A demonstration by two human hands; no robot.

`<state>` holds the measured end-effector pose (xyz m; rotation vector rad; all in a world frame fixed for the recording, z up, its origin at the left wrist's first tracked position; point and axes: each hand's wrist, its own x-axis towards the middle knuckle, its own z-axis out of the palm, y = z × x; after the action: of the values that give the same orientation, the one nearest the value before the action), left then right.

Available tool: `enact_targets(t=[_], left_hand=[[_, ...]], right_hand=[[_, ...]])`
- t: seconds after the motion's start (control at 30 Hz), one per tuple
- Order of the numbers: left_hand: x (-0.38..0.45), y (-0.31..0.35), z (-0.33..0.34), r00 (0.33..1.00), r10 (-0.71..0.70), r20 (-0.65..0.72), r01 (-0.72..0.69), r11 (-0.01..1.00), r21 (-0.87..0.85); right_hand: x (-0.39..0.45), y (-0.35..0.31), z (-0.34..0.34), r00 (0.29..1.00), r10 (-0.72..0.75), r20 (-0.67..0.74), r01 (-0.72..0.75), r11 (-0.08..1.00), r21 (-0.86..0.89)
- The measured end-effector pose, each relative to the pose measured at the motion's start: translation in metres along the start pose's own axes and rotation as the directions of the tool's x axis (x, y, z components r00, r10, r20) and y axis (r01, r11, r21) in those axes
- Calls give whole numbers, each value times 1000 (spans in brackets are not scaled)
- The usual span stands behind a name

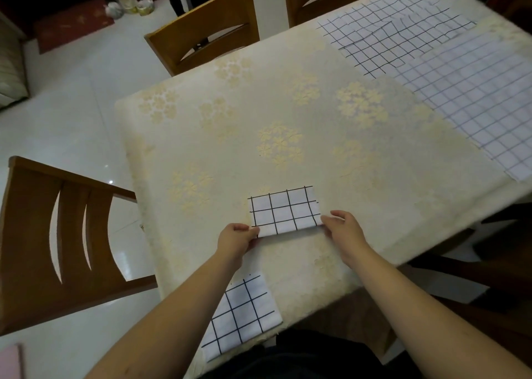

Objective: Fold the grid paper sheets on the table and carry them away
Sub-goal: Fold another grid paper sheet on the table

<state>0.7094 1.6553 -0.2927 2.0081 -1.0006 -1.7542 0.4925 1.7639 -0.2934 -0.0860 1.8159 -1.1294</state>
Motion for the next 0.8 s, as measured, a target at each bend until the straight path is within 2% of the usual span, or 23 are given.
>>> enact_targets(t=[0.1,0.33,0.5,0.67,0.8], left_hand=[[0,2,-2,1000,-3,30,3,1000,16],[-9,-1,-14,993,47,113,-56,995,78],[-18,-11,-28,986,112,127,-131,979,155],[-36,-17,-47,971,143,194,-154,987,45],[-47,-33,-65,964,160,211,-173,984,47]], right_hand=[[3,-7,6,999,50,-14,-49,996,71],[8,-8,15,989,137,59,-137,991,-12],[1,-7,16,979,89,181,-78,995,-68],[-13,-1,12,932,34,361,24,987,-156],[-31,9,17,912,3,410,92,973,-212]])
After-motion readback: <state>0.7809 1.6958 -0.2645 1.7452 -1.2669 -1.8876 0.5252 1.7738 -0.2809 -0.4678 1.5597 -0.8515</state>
